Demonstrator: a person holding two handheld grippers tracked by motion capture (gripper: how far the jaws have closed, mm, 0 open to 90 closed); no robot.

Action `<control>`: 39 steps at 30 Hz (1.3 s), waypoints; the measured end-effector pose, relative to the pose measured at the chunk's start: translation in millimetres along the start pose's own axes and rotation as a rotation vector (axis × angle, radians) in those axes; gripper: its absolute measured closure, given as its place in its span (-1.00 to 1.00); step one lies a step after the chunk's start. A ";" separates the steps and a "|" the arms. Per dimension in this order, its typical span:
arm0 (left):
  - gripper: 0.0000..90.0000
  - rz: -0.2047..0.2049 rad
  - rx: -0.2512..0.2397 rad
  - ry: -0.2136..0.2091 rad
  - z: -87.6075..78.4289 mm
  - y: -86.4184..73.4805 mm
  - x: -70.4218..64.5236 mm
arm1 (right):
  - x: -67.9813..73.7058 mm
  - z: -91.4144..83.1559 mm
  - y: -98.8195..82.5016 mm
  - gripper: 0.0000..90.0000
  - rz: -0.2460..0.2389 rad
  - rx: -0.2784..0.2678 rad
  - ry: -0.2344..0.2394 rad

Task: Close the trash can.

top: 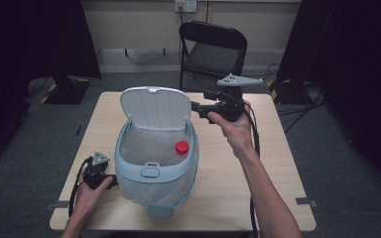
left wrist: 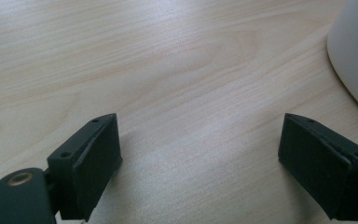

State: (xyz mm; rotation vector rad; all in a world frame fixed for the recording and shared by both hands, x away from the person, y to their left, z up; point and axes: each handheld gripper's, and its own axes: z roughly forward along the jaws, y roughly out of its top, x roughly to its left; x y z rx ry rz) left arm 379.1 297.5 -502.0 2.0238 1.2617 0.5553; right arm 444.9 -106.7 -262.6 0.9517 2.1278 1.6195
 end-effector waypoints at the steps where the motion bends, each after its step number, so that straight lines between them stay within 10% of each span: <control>1: -0.72 0.000 0.000 0.000 0.0 0.0 0.0 | 0.4 1.2 1.7 -0.38 0.003 -0.005 0.011; 14: -0.73 0.000 0.000 0.000 0.0 0.0 0.0 | 11.1 -1.3 10.1 -0.33 0.011 -0.063 0.175; 39: -0.73 0.000 0.000 0.000 0.0 0.0 0.0 | 35.2 -11.8 0.4 -0.51 -0.049 -0.001 0.203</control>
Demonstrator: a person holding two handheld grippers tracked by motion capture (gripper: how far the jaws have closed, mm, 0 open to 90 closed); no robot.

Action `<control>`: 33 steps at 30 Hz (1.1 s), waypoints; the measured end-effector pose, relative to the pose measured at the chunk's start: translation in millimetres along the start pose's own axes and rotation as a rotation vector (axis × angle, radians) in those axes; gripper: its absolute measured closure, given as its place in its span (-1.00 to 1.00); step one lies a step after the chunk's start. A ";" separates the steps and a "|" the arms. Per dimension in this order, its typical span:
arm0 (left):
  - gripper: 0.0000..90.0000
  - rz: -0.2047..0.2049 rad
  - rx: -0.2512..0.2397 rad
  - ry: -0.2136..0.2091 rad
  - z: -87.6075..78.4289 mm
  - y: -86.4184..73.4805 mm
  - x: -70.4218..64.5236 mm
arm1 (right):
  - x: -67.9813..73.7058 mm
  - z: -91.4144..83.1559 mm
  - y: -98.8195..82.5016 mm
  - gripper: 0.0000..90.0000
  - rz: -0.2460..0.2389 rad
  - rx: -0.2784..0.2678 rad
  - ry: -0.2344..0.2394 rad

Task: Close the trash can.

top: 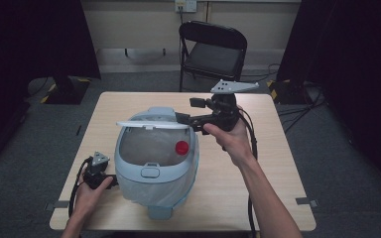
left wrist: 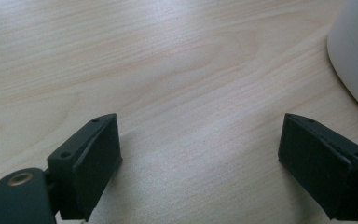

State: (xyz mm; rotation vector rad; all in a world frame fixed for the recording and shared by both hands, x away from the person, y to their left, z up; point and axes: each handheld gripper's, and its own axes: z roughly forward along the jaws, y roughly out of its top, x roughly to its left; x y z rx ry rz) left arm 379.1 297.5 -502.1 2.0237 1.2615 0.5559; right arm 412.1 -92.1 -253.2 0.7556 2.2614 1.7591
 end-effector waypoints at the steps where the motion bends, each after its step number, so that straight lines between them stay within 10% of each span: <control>1: -0.73 0.000 0.000 0.000 0.0 0.0 0.0 | 1.7 -0.2 -0.1 -0.51 -0.007 0.001 0.000; 16: -0.73 0.000 0.001 0.003 -0.1 0.0 -0.1 | 24.2 7.2 -20.4 -0.53 -0.007 0.060 0.053; 33: -0.73 -0.001 0.000 0.000 -0.1 0.0 -0.1 | 62.8 24.8 -30.0 -0.69 -0.149 0.130 0.027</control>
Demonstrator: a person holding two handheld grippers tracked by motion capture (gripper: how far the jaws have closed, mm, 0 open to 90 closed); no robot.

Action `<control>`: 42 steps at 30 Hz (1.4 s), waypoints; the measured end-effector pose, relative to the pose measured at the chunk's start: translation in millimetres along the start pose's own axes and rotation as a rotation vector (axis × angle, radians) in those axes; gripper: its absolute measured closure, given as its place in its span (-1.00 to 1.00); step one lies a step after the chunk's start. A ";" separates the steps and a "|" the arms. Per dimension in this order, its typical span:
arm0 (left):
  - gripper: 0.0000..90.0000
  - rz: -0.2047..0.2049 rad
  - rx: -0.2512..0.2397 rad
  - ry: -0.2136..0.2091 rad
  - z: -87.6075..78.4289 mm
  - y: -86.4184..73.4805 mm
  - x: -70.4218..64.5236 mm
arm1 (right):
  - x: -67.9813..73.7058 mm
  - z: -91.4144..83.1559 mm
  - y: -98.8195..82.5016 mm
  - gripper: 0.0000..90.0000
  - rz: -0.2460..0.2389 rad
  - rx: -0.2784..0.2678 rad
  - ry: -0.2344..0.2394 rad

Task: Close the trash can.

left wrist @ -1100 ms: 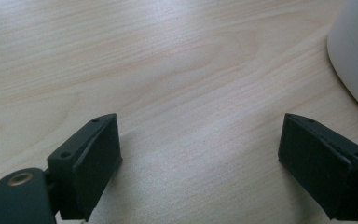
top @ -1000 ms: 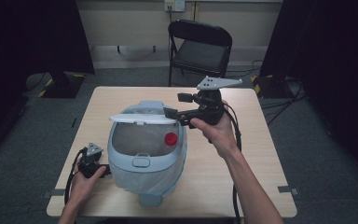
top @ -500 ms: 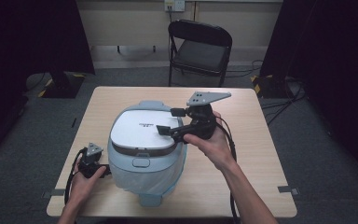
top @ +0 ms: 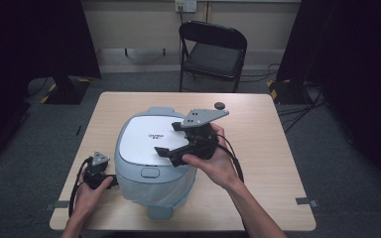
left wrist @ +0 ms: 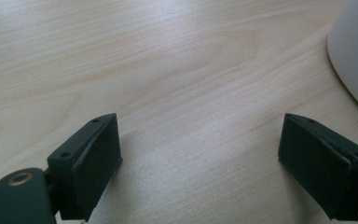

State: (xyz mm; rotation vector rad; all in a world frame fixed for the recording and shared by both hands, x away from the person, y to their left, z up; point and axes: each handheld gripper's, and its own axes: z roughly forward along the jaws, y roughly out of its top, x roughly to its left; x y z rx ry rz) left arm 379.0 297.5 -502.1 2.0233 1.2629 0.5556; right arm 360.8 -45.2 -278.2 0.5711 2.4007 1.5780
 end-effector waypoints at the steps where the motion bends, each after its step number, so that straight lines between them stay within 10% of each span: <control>1: -0.72 0.000 0.000 0.000 0.0 0.0 0.0 | 1.2 -0.4 -0.3 -0.69 -0.001 0.000 -0.005; 19: -0.72 -0.004 -0.001 -0.001 0.1 -0.3 -0.5 | 11.1 -4.9 -2.9 -0.68 -0.004 0.010 -0.057; 25: -0.72 -0.005 -0.001 -0.001 0.1 -0.1 -0.5 | 26.7 -3.5 -1.4 -0.68 -0.076 0.037 -0.044; 42: -0.73 -0.005 -0.001 -0.001 0.1 -0.1 -0.4 | -12.3 -10.6 4.7 -0.62 0.016 -0.033 -0.100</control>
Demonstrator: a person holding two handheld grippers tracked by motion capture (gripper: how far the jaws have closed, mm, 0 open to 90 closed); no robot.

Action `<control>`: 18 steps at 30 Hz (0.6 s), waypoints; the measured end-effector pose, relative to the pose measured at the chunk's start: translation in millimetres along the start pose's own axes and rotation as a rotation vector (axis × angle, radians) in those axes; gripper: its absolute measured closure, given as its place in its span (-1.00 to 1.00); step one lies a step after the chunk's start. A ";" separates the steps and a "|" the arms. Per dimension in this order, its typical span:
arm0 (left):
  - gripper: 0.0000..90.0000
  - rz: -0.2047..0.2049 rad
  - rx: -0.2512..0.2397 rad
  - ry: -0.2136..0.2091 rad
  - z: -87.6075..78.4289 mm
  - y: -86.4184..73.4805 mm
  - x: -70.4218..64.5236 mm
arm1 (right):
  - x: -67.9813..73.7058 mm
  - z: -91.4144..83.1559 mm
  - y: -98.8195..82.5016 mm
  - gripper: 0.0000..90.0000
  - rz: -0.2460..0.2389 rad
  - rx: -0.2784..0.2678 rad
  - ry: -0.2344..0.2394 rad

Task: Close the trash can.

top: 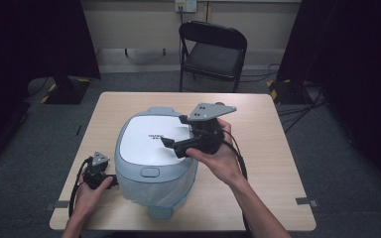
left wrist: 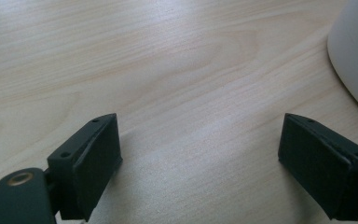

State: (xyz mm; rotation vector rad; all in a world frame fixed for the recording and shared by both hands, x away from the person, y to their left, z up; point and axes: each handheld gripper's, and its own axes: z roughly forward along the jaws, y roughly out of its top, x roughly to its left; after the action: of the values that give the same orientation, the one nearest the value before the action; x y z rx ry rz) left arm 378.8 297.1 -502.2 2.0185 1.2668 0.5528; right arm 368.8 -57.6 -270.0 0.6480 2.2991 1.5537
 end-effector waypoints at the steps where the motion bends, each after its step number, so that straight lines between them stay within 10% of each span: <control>1: -0.72 0.000 0.001 0.001 -0.1 0.0 0.0 | -3.0 -2.5 1.0 -0.62 0.003 -0.008 -0.009; 18: -0.72 0.002 0.001 -0.002 -0.2 -0.1 0.5 | -59.7 -42.0 -18.4 -0.52 0.116 -0.016 -0.237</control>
State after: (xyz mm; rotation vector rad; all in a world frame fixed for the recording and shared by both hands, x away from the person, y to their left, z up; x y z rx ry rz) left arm 378.8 297.6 -502.1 2.0206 1.2644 0.5509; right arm 396.2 -127.6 -271.9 0.9232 2.1048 1.4544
